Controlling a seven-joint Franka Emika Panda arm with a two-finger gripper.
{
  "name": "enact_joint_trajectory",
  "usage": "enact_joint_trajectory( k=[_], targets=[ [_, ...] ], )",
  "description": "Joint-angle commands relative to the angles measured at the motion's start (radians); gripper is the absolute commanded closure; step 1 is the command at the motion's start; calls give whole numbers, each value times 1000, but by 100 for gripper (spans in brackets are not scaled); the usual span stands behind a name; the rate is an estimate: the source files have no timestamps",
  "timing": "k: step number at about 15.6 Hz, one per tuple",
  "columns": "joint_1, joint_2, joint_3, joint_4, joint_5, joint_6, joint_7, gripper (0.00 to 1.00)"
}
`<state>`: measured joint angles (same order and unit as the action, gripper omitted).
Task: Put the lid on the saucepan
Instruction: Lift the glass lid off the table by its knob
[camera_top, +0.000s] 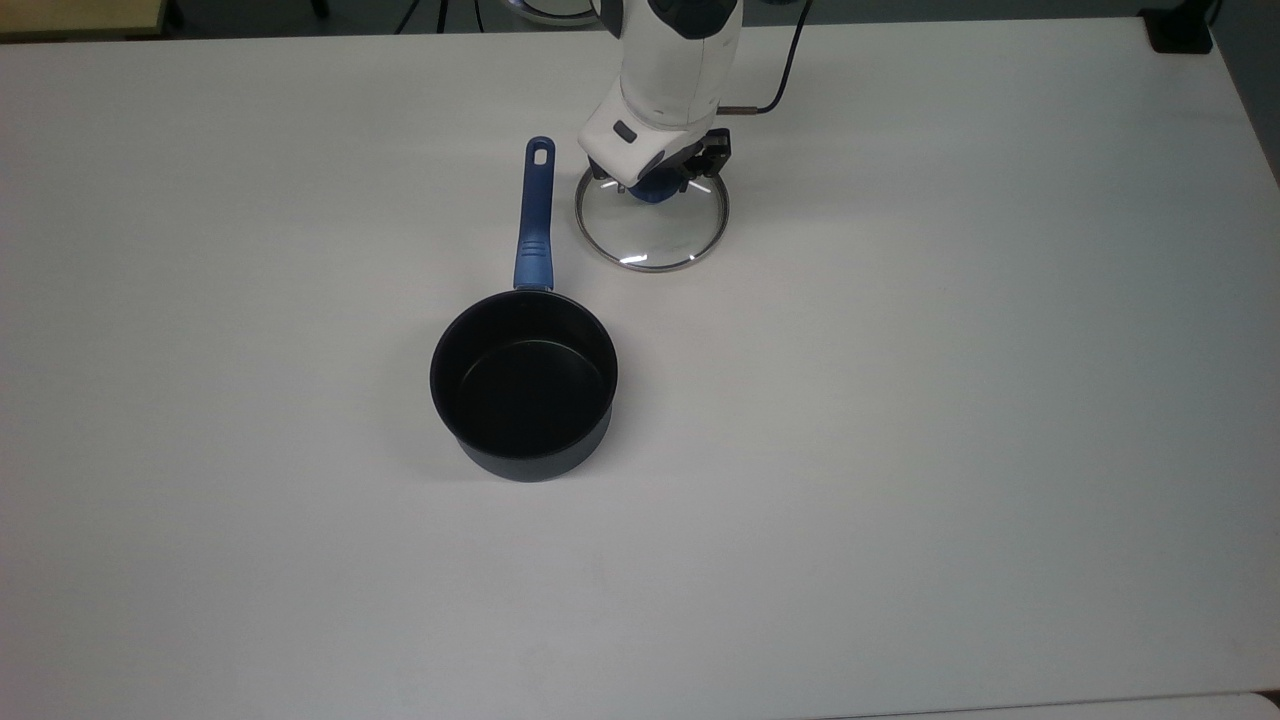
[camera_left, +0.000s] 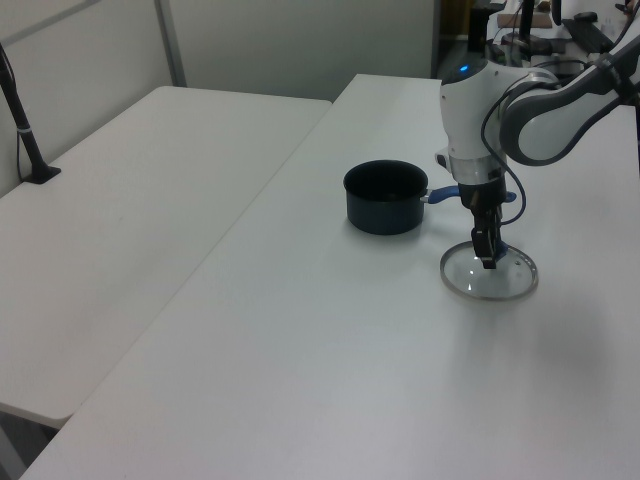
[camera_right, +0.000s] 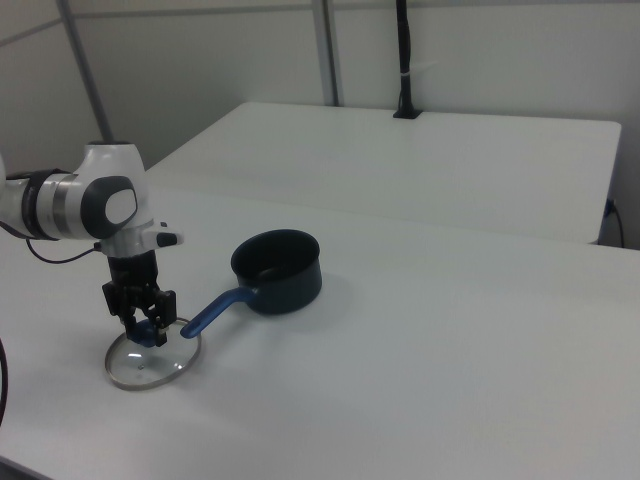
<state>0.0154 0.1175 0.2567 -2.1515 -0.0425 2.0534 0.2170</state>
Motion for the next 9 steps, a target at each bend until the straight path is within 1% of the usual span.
enact_joint_trajectory(
  k=[1, 3, 5, 7, 9],
  targets=[
    [-21, -74, -2, 18, -13, -1, 4, 57],
    [-38, -73, -8, 73, 2, -27, -36, 57],
    [-41, -65, -13, 93, 56, -29, -77, 57],
    [-45, -64, -14, 94, 122, -24, -82, 57],
    [-54, -62, -19, 108, 157, -21, -79, 57]
  ],
)
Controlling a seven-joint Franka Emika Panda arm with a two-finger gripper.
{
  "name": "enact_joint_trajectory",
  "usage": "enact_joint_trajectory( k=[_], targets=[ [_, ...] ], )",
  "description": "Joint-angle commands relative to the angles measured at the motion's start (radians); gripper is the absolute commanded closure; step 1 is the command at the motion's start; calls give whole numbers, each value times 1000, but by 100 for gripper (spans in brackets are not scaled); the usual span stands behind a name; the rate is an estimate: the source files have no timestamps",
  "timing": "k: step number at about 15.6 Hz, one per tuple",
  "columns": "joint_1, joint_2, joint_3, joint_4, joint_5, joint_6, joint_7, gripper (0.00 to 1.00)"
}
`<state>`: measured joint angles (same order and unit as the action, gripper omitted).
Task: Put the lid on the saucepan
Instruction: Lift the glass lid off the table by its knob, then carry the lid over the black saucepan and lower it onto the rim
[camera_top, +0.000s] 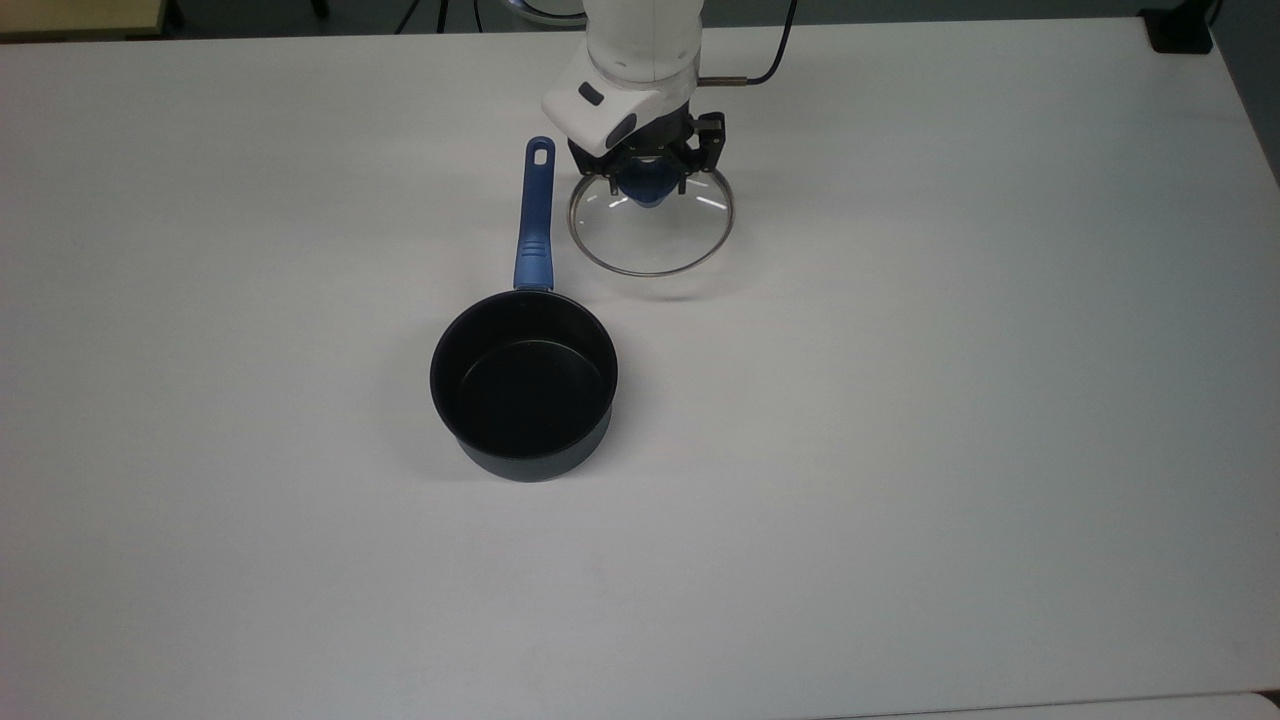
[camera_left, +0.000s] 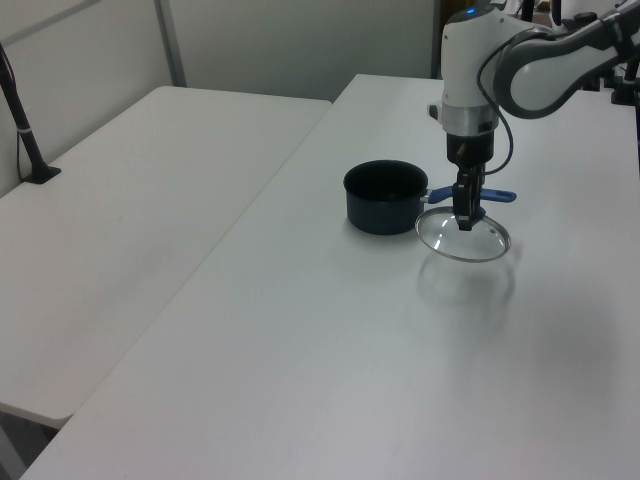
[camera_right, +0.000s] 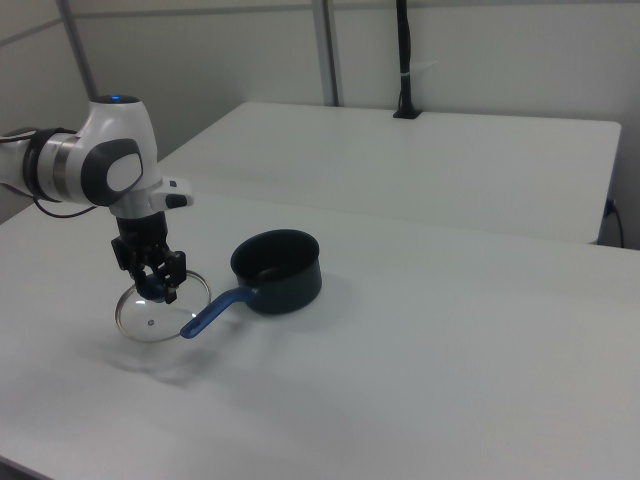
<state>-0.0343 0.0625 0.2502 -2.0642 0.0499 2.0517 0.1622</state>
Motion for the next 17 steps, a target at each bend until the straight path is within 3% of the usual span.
enact_joint_trajectory(
  k=[1, 11, 14, 17],
  targets=[
    [-7, -3, -25, 36, 91, -19, -24, 57],
    [-7, 13, -212, 223, 372, -18, -10, 57],
    [-13, 120, -230, 370, 344, -18, -36, 53],
    [-21, 233, -230, 516, 266, -18, -40, 54]
  ],
)
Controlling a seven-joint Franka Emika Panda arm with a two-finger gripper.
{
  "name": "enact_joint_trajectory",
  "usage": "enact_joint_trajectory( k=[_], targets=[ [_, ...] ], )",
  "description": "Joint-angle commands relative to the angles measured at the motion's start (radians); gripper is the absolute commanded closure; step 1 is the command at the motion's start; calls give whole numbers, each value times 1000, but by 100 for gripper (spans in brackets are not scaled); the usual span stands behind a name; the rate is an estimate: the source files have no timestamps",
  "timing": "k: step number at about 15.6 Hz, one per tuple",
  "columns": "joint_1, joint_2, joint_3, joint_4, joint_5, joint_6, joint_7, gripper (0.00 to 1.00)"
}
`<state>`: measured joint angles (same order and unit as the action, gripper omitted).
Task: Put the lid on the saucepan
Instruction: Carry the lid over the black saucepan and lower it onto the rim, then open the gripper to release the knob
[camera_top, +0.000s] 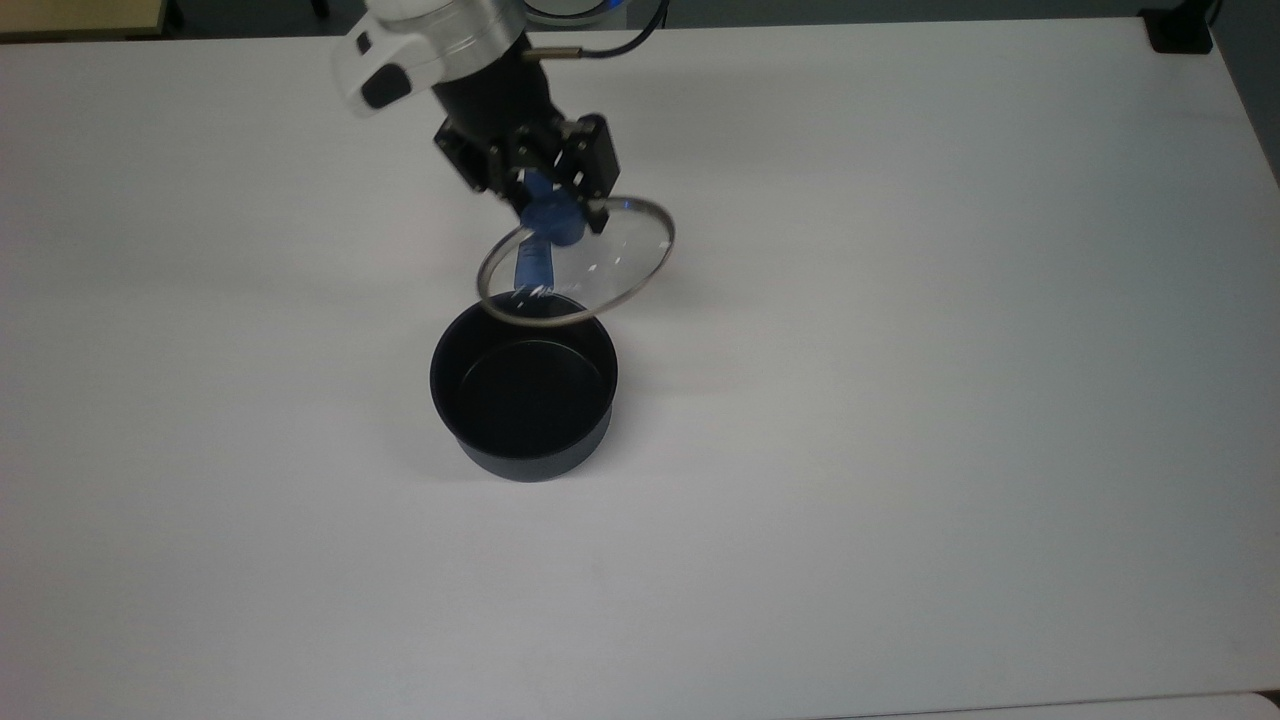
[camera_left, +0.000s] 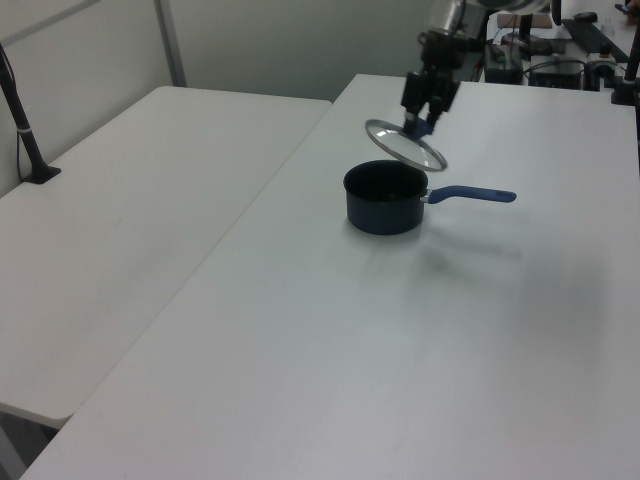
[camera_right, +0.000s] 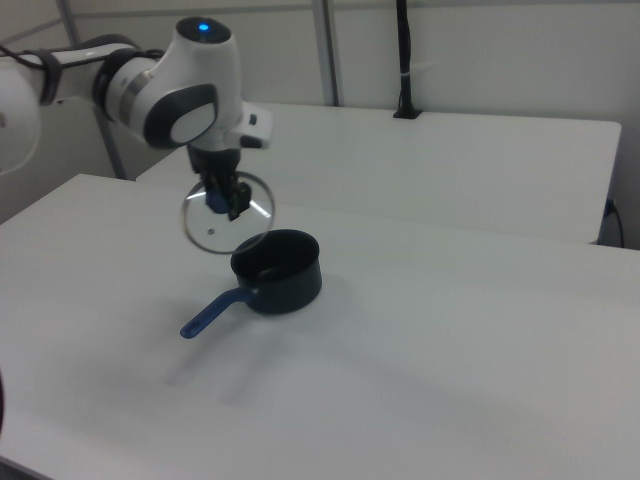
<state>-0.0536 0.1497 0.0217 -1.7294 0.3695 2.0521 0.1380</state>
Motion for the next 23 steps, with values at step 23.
enact_joint_trajectory(
  k=[23],
  targets=[
    [90, 278, 7, 246, -440, -13, -27, 53]
  ],
)
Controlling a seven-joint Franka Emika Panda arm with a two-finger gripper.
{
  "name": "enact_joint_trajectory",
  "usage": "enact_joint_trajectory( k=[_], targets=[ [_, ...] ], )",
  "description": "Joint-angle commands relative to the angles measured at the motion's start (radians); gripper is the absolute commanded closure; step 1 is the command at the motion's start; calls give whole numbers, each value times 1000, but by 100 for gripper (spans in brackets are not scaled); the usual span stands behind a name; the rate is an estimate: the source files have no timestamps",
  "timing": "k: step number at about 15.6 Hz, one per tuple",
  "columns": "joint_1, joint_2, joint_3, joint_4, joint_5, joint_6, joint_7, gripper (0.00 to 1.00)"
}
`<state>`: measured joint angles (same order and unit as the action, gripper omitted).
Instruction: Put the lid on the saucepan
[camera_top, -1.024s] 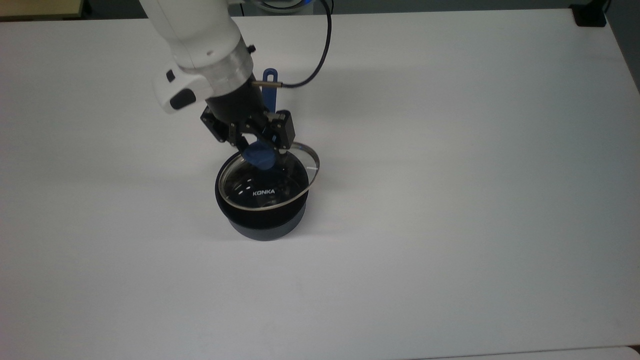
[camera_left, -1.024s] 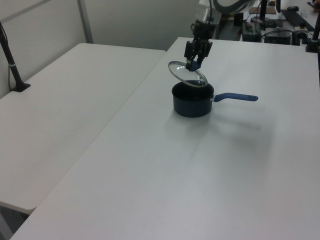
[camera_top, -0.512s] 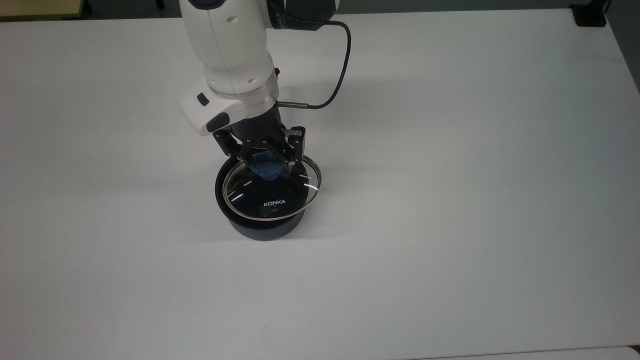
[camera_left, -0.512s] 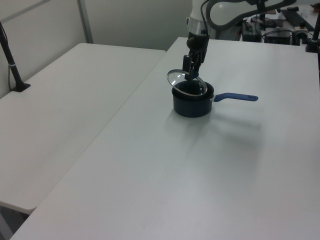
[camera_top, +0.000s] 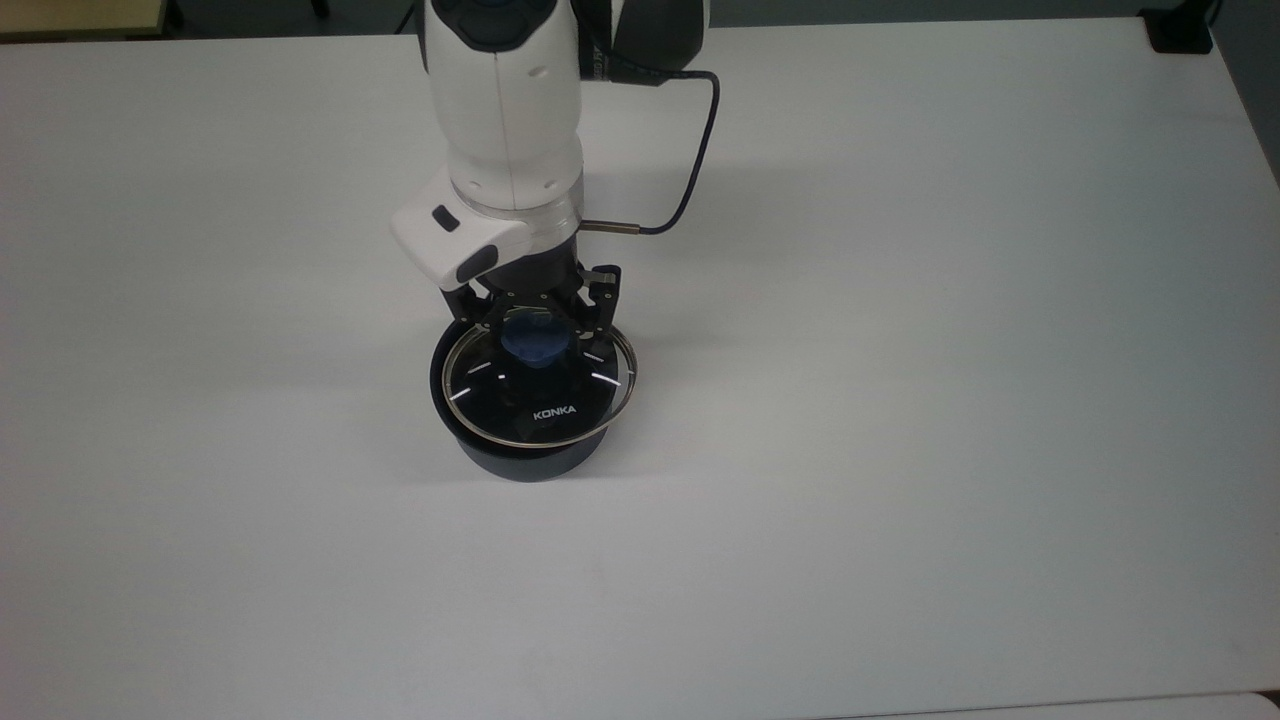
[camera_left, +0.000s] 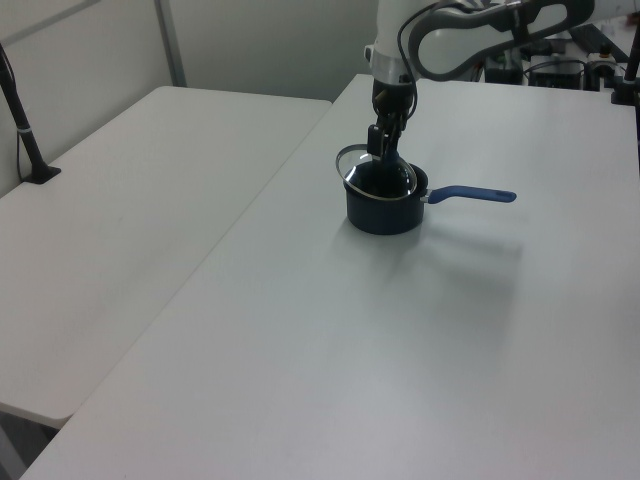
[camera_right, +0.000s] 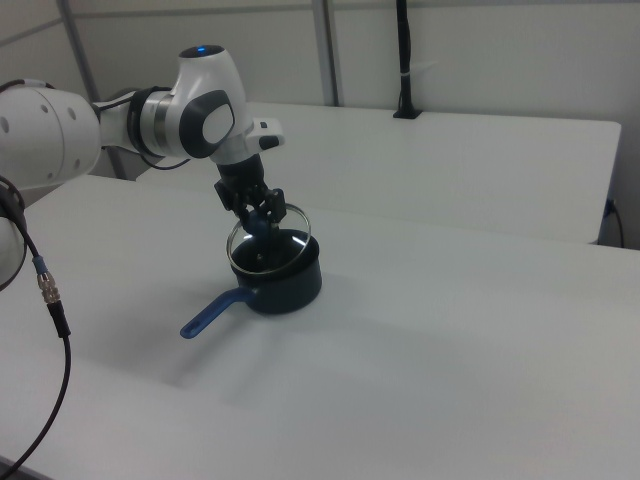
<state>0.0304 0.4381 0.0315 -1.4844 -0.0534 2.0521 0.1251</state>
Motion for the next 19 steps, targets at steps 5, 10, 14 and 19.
enact_joint_trajectory(
  k=[5, 10, 14, 19],
  targets=[
    [6, -13, -2, -5, -25, -15, -13, 0],
    [0, -48, -2, -4, -20, -29, -9, 0],
    [-6, -154, -2, -16, -14, -195, -7, 0],
    [-29, -344, -10, -114, -19, -349, -18, 0]
  ],
)
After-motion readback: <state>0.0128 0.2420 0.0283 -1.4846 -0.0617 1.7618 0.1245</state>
